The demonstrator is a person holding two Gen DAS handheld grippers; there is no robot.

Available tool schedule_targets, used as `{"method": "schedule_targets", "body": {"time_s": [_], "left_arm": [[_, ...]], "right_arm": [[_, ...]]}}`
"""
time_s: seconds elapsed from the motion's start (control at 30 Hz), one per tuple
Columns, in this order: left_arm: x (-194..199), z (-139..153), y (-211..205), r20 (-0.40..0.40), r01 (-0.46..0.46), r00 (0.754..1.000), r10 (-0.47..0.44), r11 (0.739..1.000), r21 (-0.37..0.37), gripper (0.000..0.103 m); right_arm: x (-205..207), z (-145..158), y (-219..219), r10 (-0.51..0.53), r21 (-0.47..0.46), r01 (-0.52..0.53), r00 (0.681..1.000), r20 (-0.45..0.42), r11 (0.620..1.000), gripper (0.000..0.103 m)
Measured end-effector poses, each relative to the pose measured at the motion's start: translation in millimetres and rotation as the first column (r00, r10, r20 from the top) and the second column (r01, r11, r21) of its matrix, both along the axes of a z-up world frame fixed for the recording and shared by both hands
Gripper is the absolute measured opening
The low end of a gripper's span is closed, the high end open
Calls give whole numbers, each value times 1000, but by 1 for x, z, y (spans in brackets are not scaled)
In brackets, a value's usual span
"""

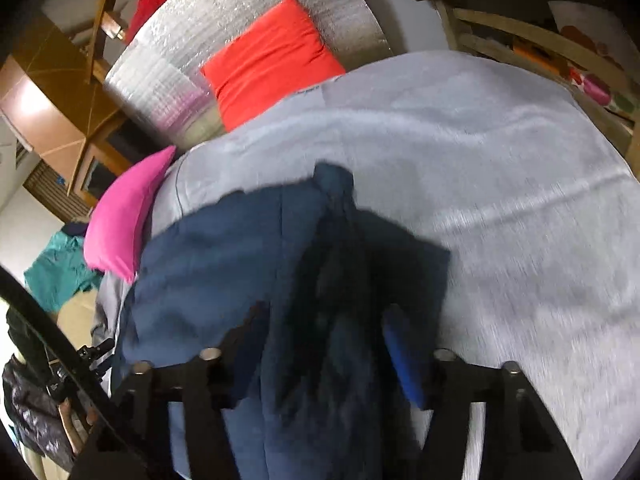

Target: Fold large clothes

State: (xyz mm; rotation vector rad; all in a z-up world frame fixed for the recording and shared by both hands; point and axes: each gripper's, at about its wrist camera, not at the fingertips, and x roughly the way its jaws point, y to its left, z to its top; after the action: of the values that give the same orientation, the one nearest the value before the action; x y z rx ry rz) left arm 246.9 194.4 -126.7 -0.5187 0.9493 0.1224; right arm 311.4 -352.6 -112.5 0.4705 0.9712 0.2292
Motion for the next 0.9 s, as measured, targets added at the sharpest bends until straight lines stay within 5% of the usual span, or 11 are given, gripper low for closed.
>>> {"method": "schedule_targets", "body": {"time_s": [0.1,0.23,0.4,0.7,0.9], "left_arm": [[-14,-4,-2,-22,17,1000,-17,1000,26,68],[-23,-7,-5,-26,32,999,-32,999,-10,54],[-21,-9,-16,-9,67,998,-67,997,-29,19],[-17,-5,-43,-6,36,999,-36,972,234,16],[-31,9,-52,43,-18,999,5,948,318,29]], "right_arm": [[-13,-10,-5,-17,0,17,999,-36,1000,49],[-16,-20,-10,-13,35,16,997,-71,999,35],[-22,-17,-8,-19,14,19,998,-55,1000,14],[-13,-25,1,-22,-75,16,997,-79,997,12],[-18,-22,-12,-54,12,54,997,-59,998,26]]}}
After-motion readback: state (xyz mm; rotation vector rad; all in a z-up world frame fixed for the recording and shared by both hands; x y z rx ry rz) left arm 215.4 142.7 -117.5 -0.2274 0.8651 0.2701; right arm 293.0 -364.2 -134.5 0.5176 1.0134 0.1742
